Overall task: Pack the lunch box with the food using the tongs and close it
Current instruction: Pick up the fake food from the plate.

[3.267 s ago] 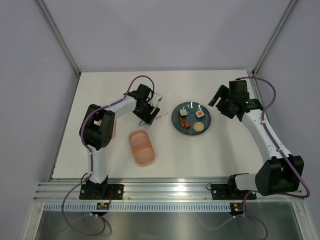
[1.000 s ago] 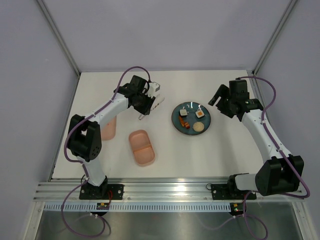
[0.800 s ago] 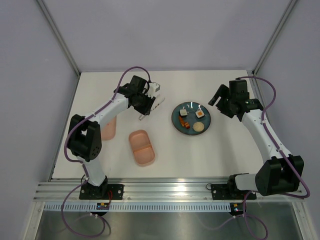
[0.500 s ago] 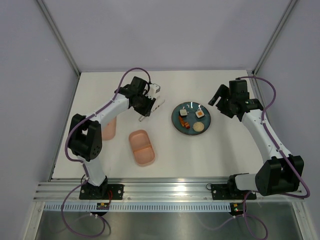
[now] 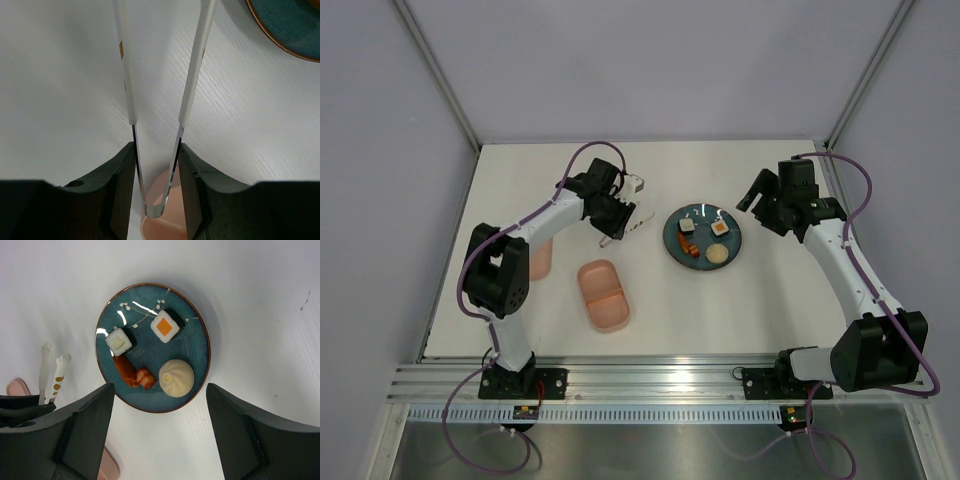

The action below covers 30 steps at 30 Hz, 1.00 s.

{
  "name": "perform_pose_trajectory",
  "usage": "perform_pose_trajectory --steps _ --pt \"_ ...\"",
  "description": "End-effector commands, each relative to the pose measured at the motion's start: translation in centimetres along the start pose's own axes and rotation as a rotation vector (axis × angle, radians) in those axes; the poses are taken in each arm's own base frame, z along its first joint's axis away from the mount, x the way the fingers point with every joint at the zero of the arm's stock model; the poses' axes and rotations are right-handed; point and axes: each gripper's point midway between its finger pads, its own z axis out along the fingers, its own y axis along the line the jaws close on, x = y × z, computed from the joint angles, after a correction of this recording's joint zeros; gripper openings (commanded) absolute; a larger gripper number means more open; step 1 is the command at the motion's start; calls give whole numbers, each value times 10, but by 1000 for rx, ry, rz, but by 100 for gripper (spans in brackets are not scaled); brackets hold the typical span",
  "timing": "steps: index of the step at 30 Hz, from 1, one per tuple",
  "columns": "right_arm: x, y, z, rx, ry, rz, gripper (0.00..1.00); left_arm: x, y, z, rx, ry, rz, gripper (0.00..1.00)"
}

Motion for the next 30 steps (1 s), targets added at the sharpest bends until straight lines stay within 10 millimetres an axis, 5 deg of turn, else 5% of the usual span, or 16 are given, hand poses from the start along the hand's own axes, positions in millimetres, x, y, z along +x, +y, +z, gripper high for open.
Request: perform_pose_trajectory --steps 1,30 --pt "-7 10 -4 -38 -26 -2 82 -5 -7 0 25 -17 1 41" --pt "-6 10 -8 -42 -30 4 82 -3 -14 -1 42 -9 7 41"
